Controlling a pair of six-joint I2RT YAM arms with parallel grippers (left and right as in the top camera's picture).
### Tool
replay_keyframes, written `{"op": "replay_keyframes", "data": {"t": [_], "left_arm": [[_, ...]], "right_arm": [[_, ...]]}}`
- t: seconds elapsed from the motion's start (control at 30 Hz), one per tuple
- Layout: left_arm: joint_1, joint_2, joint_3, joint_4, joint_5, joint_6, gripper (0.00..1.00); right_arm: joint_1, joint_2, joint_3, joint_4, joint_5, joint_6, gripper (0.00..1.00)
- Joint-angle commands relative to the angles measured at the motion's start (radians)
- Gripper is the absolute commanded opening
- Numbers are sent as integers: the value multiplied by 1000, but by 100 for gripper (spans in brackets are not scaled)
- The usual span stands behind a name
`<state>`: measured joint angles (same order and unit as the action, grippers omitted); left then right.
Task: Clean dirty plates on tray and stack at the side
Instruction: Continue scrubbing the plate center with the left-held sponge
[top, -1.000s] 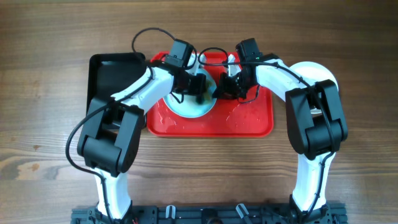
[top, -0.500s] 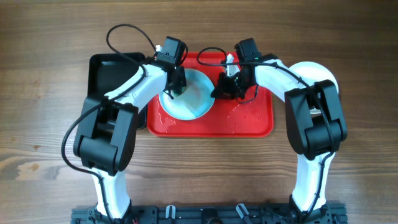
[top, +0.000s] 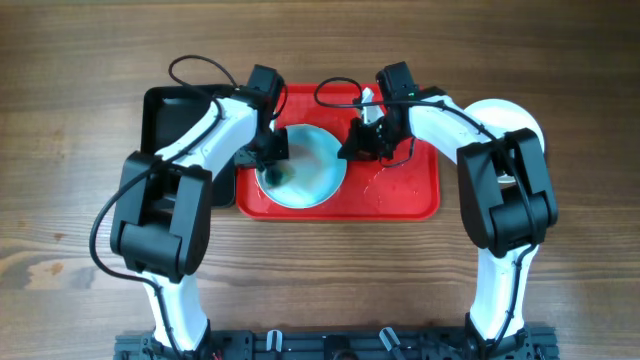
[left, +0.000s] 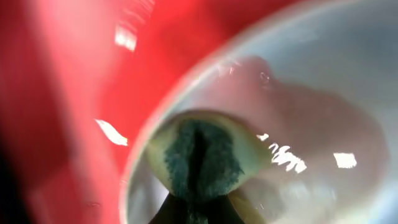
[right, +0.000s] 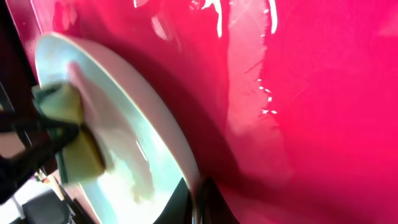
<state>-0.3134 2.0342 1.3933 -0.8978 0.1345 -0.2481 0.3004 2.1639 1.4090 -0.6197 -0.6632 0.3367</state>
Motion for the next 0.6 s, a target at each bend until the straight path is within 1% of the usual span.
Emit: {"op": "replay_keyframes", "data": {"t": [0.0, 0.17, 0.27, 0.3, 0.4, 0.5, 0.57], "left_arm": [[-19, 31, -36, -32, 366, 220, 4], [-45, 31, -36, -19, 452, 272, 4], [-69, 31, -36, 42, 452, 270, 4], [-79, 31, -36, 87, 451, 266, 4], [-82, 31, -36, 185, 421, 190, 4], [-80, 31, -36, 291, 286, 59, 4], [-80, 31, -36, 343, 192, 6, 4]], "right_arm": [[-9, 45, -10, -2, 44, 30, 4], [-9, 45, -10, -2, 44, 30, 4], [-9, 45, -10, -2, 44, 30, 4], [-9, 45, -10, -2, 44, 30, 4], [-9, 45, -10, -5, 44, 30, 4], [-9, 45, -10, -9, 44, 29, 4], [-9, 45, -10, -10, 44, 30, 4]]}}
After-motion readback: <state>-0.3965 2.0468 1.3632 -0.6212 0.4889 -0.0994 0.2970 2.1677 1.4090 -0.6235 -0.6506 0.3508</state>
